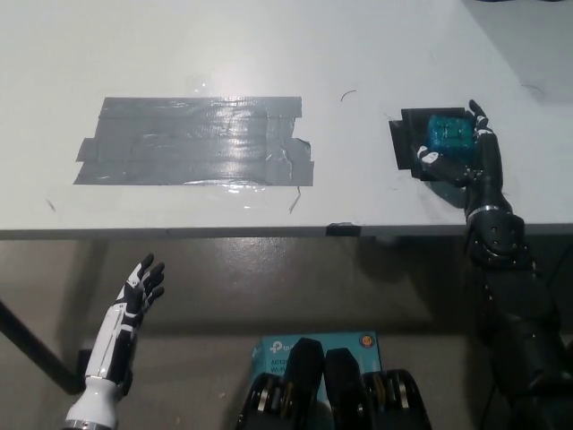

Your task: A rubick's cube is kept in the black marked spot on the table and the robot uses its right arm to pick it up and hands it to a person

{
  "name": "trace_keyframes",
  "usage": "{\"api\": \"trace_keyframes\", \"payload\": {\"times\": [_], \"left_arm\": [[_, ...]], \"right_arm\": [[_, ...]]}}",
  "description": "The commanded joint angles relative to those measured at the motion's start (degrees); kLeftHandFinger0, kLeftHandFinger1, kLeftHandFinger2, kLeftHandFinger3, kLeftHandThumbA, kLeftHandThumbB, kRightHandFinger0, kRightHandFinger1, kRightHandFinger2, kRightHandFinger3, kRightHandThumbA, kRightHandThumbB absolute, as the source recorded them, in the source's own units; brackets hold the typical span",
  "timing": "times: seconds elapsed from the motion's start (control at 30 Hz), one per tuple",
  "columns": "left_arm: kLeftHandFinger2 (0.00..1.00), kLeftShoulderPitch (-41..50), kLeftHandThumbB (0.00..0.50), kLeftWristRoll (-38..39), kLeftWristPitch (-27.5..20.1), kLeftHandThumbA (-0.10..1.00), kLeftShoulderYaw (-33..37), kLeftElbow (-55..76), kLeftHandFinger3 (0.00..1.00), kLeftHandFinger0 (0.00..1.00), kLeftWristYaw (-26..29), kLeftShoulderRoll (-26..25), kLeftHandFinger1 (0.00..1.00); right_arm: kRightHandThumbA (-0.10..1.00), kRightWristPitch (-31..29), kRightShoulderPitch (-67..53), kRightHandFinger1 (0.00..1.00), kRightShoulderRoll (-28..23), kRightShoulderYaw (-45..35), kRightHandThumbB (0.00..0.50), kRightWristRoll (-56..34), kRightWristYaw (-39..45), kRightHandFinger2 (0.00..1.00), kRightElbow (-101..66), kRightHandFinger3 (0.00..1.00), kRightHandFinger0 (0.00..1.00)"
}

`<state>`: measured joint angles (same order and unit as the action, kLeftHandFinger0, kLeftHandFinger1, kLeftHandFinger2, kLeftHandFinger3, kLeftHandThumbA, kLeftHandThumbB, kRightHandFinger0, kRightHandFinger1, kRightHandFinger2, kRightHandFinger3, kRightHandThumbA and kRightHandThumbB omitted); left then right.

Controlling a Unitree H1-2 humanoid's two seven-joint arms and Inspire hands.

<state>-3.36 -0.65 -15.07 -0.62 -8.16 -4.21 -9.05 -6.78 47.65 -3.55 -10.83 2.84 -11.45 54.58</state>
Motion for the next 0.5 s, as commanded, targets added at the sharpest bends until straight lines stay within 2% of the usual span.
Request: {"api": "trace_keyframes", "payload": {"times": [0.0, 0.13, 0.27, 0.3, 0.33, 0.37, 0.4, 0.43, 0.47], "left_arm": [[1.00, -1.2, 0.208, 0.6, -1.6, 1.00, -0.1, 0.7, 1.00, 1.00, -0.8, -0.8, 1.00], [1.00, -1.4, 0.214, 0.7, -1.1, 1.00, 0.0, 1.0, 1.00, 1.00, -0.9, -0.7, 1.00], [1.00, -1.4, 0.201, 0.6, -1.0, 1.00, 0.0, 1.1, 1.00, 1.00, -0.9, -0.8, 1.00], [1.00, -1.4, 0.201, 0.8, -1.2, 1.00, -0.1, 1.1, 1.00, 1.00, -0.9, -0.8, 1.00], [1.00, -1.4, 0.203, 0.8, -1.2, 1.00, -0.1, 1.0, 1.00, 1.00, -1.0, -0.8, 1.00], [1.00, -1.4, 0.206, 0.8, -1.2, 1.00, 0.0, 1.0, 1.00, 1.00, -0.9, -0.7, 1.00], [1.00, -1.4, 0.212, 0.8, -1.1, 1.00, 0.0, 1.2, 1.00, 1.00, -0.9, -0.7, 1.00], [1.00, -1.2, 0.219, 0.7, -1.0, 1.00, 0.0, 1.3, 1.00, 1.00, -0.9, -0.6, 1.00], [1.00, -1.2, 0.220, 0.7, -1.1, 1.00, 0.0, 1.3, 1.00, 1.00, -0.8, -0.6, 1.00]], "right_arm": [[0.82, -1.6, 2.7, 1.00, -0.2, 1.0, 0.410, -0.5, -1.2, 1.00, 2.6, 1.00, 1.00], [0.84, -2.7, 3.1, 1.00, -0.7, 0.8, 0.421, -1.4, -0.7, 1.00, 4.8, 1.00, 1.00], [0.71, -5.2, 4.1, 1.00, -0.8, -1.3, 0.366, -4.4, 0.6, 1.00, 8.7, 1.00, 1.00], [0.66, -5.2, 4.6, 1.00, -1.0, -1.5, 0.332, -4.4, 0.2, 1.00, 9.9, 1.00, 1.00], [0.52, -2.5, 5.4, 1.00, -1.3, -1.5, 0.322, -3.8, -2.0, 1.00, 11.4, 1.00, 1.00], [0.43, -0.3, 6.0, 1.00, -1.5, -1.4, 0.306, -3.4, -3.6, 1.00, 12.5, 1.00, 1.00], [0.30, 2.4, 6.6, 1.00, -2.0, -0.6, 0.274, -2.2, -4.9, 1.00, 13.7, 1.00, 1.00], [0.08, 3.6, 6.8, 0.93, -2.3, 0.1, 0.269, -1.4, -5.6, 0.98, 14.5, 0.82, 0.90], [0.00, 4.2, 6.9, 0.85, -2.6, 0.5, 0.278, -1.0, -5.9, 0.92, 15.1, 0.73, 0.78]]}}
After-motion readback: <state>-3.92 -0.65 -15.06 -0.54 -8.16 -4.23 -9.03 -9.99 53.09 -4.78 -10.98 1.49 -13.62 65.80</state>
